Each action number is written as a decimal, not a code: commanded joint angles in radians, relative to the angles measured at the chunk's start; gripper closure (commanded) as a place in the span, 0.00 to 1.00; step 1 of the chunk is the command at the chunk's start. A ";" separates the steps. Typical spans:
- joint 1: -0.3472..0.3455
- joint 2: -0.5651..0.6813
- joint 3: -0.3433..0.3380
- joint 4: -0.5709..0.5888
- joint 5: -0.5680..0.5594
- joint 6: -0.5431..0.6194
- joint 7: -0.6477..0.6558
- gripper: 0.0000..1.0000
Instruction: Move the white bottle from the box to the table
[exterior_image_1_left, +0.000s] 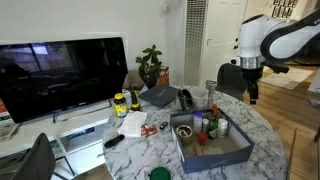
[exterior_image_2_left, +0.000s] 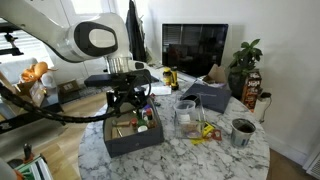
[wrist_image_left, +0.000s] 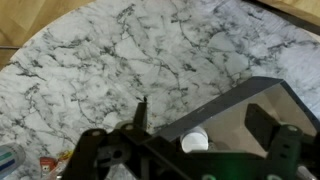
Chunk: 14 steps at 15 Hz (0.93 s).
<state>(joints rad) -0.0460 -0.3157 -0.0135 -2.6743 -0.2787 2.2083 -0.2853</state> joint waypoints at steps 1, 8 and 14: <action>0.017 -0.005 -0.024 -0.006 0.022 0.007 -0.020 0.00; 0.014 -0.001 -0.018 0.002 0.002 -0.002 0.002 0.00; 0.079 0.034 -0.128 -0.034 0.191 0.192 -0.361 0.00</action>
<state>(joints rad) -0.0087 -0.3049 -0.0717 -2.6829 -0.1830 2.3104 -0.4675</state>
